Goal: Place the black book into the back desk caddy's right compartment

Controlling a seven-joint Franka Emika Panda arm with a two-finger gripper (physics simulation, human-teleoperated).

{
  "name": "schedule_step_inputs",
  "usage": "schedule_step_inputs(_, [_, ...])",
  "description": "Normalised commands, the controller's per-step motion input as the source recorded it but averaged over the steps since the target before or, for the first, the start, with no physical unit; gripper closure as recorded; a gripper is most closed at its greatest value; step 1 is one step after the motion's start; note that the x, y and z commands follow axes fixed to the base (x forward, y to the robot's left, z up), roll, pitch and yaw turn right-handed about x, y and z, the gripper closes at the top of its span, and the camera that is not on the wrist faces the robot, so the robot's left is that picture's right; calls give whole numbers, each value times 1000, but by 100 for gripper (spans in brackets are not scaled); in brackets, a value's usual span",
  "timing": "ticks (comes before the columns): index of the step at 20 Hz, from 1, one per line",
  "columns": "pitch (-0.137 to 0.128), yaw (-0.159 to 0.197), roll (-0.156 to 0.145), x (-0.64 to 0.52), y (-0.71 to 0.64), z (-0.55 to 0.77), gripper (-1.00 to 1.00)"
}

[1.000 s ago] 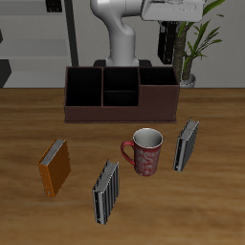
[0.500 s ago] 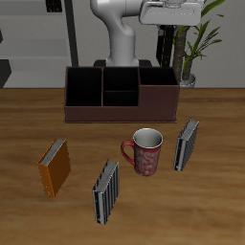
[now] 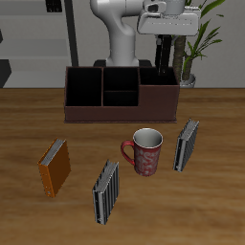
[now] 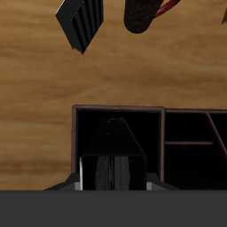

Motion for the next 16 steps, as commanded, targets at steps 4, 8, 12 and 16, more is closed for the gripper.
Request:
schedule_step_inputs(4, [27, -16, 11, 69, -49, -204, 100])
schedule_step_inputs(8, [28, -14, 4, 65, -42, -172, 100])
schedule_step_inputs(12, [35, -10, 14, 59, -10, -194, 100])
schedule_step_inputs(16, [28, -12, 3, 71, -4, -199, 100])
